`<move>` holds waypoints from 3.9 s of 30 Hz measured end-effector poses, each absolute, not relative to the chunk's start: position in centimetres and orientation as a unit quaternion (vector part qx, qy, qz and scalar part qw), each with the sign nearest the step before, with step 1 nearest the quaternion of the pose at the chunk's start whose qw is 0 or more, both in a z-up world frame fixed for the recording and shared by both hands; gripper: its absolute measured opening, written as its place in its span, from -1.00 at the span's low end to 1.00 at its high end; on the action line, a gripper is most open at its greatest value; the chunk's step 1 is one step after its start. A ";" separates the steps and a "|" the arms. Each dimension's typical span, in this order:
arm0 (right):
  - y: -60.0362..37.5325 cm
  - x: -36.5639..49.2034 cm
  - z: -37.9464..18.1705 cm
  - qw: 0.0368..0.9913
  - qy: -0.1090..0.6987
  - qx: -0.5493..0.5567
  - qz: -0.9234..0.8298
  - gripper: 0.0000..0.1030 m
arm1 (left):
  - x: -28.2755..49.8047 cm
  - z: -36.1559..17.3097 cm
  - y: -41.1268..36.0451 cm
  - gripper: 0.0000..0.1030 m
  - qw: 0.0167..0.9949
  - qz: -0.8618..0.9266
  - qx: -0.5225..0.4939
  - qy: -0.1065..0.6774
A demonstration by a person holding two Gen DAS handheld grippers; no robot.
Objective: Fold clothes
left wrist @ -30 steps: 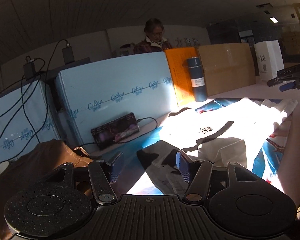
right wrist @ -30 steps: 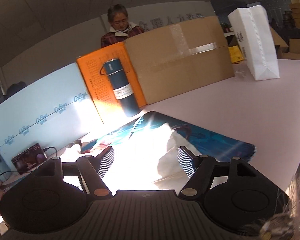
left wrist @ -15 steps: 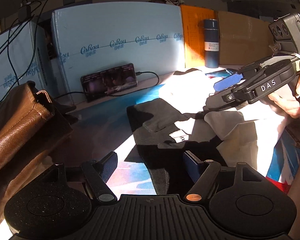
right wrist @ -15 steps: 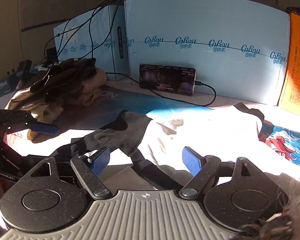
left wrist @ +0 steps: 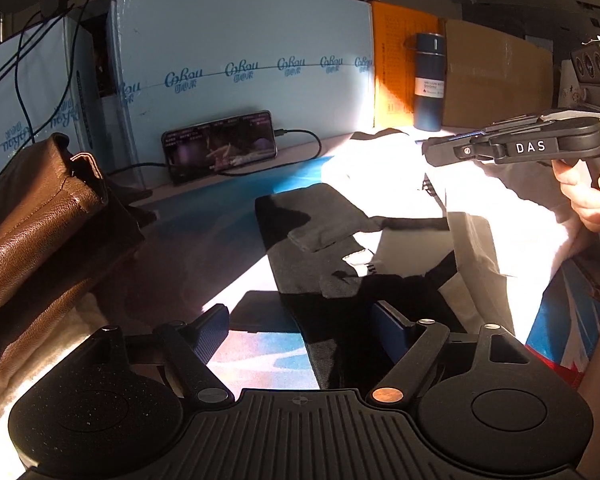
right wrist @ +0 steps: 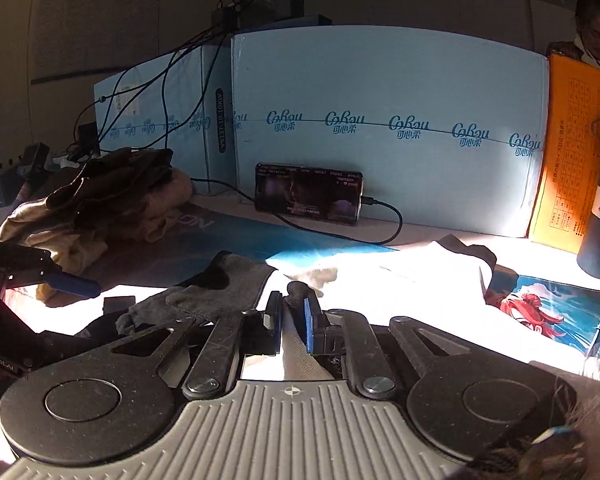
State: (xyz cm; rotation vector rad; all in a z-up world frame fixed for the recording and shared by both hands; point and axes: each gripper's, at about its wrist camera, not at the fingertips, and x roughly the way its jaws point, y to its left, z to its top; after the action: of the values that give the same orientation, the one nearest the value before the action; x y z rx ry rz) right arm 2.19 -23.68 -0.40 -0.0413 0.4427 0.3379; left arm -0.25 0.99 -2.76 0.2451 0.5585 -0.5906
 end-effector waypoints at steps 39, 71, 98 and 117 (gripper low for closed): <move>-27.9 -1.3 -3.1 0.960 0.278 -0.017 -0.032 0.00 | -2.7 -1.7 -7.8 0.68 0.885 -0.353 0.202 0.228; -42.7 -1.8 -5.0 0.860 0.159 0.481 0.060 0.86 | 23.8 -4.3 -26.6 0.53 0.851 -0.399 0.045 0.338; -46.1 -3.5 -4.9 0.831 0.090 0.549 -0.024 0.95 | 6.3 3.1 -14.7 -0.75 0.880 -0.467 -0.022 0.088; -46.6 -8.2 -1.0 0.897 0.089 0.373 -0.222 0.95 | 4.6 0.6 -11.8 0.52 0.898 -0.389 -0.011 0.206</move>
State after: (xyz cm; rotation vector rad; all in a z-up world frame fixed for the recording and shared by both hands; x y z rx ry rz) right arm -8.15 -46.55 -1.00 0.7724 0.1848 -0.4597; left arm 4.58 -11.79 0.57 -0.0222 0.4264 -0.8048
